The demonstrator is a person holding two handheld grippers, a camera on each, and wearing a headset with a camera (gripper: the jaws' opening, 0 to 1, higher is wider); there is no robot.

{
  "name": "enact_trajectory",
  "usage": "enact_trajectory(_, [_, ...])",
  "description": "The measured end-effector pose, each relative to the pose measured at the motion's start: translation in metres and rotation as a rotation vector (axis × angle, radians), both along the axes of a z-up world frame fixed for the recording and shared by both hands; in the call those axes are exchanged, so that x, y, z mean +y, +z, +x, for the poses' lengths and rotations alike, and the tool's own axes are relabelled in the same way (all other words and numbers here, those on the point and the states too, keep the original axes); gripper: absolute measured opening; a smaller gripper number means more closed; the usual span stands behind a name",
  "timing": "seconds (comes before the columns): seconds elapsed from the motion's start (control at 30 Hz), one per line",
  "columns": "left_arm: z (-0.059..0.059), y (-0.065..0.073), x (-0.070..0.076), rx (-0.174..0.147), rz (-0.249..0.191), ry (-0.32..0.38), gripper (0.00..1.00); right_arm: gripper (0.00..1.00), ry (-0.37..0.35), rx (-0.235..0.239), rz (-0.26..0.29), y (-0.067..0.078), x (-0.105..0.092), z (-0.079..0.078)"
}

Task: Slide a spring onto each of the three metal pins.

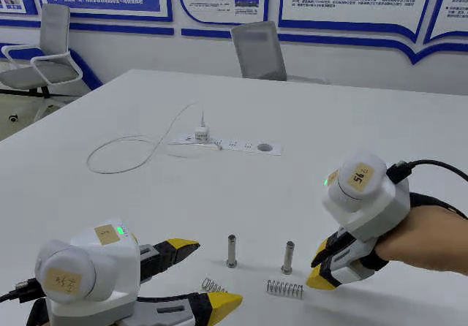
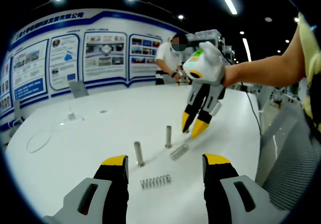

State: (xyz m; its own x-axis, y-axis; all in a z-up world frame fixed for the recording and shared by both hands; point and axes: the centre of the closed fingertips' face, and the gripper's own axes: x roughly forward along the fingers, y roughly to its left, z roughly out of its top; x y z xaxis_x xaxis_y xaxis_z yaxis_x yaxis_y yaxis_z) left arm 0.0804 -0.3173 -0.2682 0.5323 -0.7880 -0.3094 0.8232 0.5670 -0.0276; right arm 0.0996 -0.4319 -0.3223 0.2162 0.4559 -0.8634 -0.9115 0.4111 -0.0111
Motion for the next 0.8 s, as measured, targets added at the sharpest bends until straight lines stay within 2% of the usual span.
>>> enact_trajectory(0.8, [0.001,-0.002,0.0,0.006,-0.005,0.006,0.6,0.15,0.094,-0.003,-0.034,-0.025,0.01,-0.002])
